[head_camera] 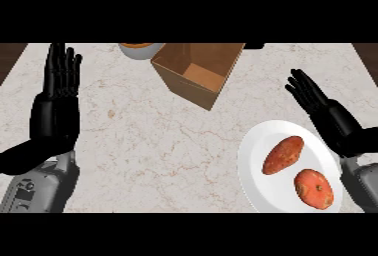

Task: Pick the sweet potato from the plate and place it in the cardboard box

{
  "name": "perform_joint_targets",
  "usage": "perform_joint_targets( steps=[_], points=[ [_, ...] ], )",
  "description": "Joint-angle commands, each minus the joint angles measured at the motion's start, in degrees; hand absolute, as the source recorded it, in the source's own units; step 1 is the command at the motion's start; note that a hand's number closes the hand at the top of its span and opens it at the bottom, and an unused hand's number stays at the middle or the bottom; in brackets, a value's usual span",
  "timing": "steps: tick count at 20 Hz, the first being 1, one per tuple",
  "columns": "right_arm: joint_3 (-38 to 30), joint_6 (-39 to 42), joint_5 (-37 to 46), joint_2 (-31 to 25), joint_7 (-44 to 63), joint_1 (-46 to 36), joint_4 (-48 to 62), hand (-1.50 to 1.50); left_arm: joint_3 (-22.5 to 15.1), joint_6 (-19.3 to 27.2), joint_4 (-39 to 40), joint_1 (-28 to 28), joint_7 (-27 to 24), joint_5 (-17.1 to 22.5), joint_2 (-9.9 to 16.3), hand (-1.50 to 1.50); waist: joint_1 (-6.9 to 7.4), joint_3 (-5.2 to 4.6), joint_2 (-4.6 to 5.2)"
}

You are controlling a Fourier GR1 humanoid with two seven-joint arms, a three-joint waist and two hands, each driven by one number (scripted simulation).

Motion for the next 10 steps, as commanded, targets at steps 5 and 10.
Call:
perform_joint_targets(
  steps=[5,10],
  points=[
    [-16.41,-26.38,6.40,1.94,-6.58,-2.49,-1.90,-1.50,0.14,-0.09,9.71,11.21,7.75,-4.05,5.18,0.00,-3.50,-0.38,-1.75],
    [-22.12,-48.24,13.05,4.87,-2.35,5.29,5.38,-1.50,0.12,-1.29,12.62,16.63,10.52,-3.65,6.48,0.00,-5.23,-0.44,-1.45]
  ],
)
